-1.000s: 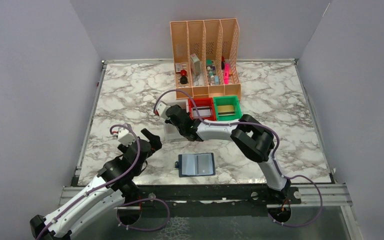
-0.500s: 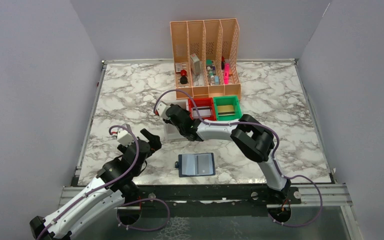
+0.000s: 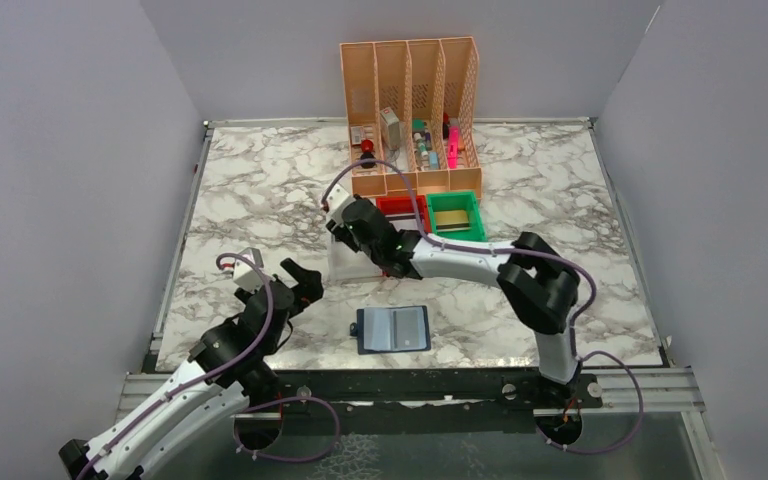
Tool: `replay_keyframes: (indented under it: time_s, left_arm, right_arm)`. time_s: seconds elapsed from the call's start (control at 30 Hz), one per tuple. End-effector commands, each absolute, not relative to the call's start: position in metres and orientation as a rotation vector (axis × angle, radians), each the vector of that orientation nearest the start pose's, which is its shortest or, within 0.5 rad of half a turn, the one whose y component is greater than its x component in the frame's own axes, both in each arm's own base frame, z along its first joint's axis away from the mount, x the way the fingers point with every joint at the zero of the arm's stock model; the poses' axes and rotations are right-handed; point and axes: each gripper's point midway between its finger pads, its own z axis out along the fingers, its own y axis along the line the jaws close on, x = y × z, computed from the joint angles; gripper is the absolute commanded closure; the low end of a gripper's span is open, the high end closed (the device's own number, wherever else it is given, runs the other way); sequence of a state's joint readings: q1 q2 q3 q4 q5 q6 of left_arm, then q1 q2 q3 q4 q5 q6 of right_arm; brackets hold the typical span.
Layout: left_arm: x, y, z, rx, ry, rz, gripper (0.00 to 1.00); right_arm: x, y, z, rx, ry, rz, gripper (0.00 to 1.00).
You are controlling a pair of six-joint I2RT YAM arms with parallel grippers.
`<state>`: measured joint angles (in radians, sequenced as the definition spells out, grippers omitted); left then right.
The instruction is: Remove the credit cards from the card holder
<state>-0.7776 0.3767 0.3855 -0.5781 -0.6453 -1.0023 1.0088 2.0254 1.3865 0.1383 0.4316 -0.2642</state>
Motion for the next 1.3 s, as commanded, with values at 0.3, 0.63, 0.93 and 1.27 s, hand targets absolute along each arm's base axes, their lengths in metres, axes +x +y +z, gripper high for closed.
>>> replay_keyframes:
  time_s: [0.3, 0.63, 0.93, 1.27]
  left_arm:
    - [0.175, -0.195, 0.17, 0.115, 1.873, -0.95, 0.01]
    - [0.15, -0.255, 0.143, 0.44, 2.071, -1.16, 0.18]
    - [0.139, -0.27, 0.104, 0.497, 2.246, -1.063, 0.42]
    - [0.137, -0.243, 0.062, 0.399, 2.454, -0.804, 0.43]
  right_arm:
    - [0.229, 0.319, 0.101, -0.211, 2.288, 0.59, 0.47]
    - [0.153, 0.296, 0.077, -0.141, 2.393, 0.964, 0.58]
    - [0.136, 0.292, 0.066, -0.184, 2.449, 1.008, 0.59]
    - [0.138, 0.286, 0.038, -0.121, 2.549, 0.891, 0.61]
